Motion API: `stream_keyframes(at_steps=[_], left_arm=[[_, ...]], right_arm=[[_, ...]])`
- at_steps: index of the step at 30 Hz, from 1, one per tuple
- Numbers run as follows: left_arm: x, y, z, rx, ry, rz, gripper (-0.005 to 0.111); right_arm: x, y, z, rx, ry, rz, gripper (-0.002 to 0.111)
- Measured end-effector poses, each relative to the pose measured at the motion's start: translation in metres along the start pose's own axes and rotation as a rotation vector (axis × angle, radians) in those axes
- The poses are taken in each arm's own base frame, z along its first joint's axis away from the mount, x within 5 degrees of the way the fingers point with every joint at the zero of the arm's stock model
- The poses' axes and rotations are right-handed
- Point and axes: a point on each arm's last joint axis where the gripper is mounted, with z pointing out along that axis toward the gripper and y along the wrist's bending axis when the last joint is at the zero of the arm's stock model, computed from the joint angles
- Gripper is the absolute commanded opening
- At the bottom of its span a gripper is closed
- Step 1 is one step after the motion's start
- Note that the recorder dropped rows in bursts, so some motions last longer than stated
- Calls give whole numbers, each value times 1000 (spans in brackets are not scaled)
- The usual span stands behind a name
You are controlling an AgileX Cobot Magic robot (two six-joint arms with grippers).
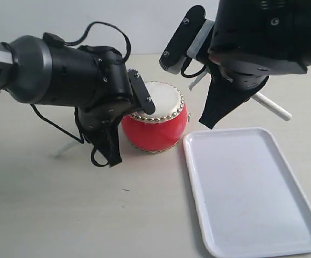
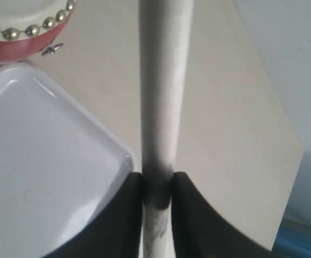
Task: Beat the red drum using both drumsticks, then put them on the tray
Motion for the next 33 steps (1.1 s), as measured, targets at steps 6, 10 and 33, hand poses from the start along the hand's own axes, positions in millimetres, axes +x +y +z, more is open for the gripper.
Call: stream_keyframes(at_steps=[6, 10, 33], left_arm=[[-1, -1, 7, -28, 22, 13, 0], [2, 5, 2, -71, 41, -14, 0], [46, 70, -113, -199, -171, -256, 0]], right_arm=[[-1, -1, -2, -9, -28, 13, 0], [-5, 2, -3, -47, -72, 25, 0], [-6, 74, 83, -75, 211, -179, 0]])
